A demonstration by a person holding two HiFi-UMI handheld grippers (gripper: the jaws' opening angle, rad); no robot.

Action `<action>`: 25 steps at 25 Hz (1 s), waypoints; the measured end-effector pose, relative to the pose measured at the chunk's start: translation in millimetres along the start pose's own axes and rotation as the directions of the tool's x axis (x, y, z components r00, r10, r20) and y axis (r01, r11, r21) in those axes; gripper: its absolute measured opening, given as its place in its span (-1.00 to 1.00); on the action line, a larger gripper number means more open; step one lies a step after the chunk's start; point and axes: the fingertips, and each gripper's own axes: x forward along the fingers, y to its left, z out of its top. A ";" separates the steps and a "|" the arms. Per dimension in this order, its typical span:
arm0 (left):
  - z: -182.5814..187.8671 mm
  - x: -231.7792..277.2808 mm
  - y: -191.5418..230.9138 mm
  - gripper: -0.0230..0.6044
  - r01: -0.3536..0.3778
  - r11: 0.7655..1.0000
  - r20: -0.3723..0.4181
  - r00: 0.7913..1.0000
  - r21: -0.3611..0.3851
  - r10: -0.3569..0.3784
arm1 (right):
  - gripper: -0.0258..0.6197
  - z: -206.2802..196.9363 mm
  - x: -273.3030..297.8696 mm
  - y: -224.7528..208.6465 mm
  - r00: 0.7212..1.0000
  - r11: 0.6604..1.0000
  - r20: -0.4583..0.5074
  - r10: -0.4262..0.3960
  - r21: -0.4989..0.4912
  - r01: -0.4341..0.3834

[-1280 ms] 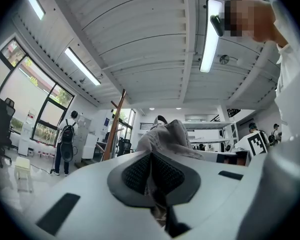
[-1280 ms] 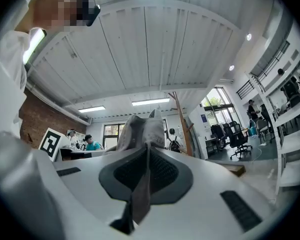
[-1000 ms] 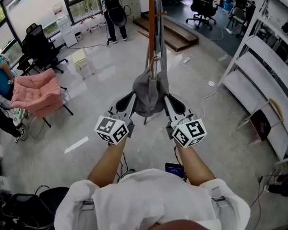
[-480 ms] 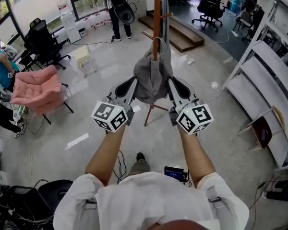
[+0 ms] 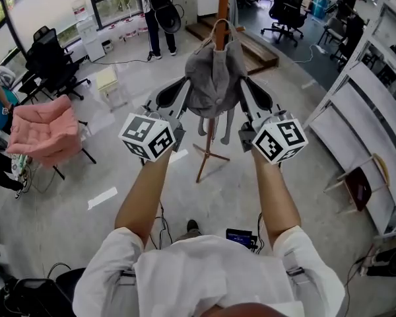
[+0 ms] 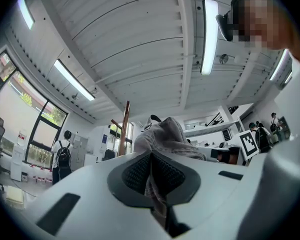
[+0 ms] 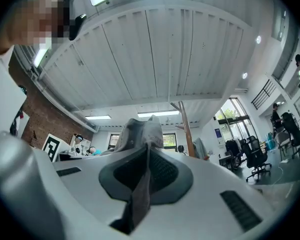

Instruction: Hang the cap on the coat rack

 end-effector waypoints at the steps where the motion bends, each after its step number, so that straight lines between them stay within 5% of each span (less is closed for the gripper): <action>1: 3.9 7.6 7.4 -0.87 0.005 1.000 0.005 1.000 0.002 -0.005 | -0.82 3.1 9.7 -4.5 1.000 1.000 0.005 -0.002 -0.003 0.002; 13: 45.3 82.8 59.5 -0.87 0.063 0.996 0.049 0.997 0.062 -0.066 | -0.82 41.6 81.8 -48.0 0.998 0.997 0.055 -0.024 -0.076 0.028; 25: 101.7 139.7 85.5 -0.87 0.042 0.993 0.076 0.996 0.112 -0.050 | -0.82 105.5 136.0 -80.7 0.994 0.994 0.096 0.055 -0.095 -0.046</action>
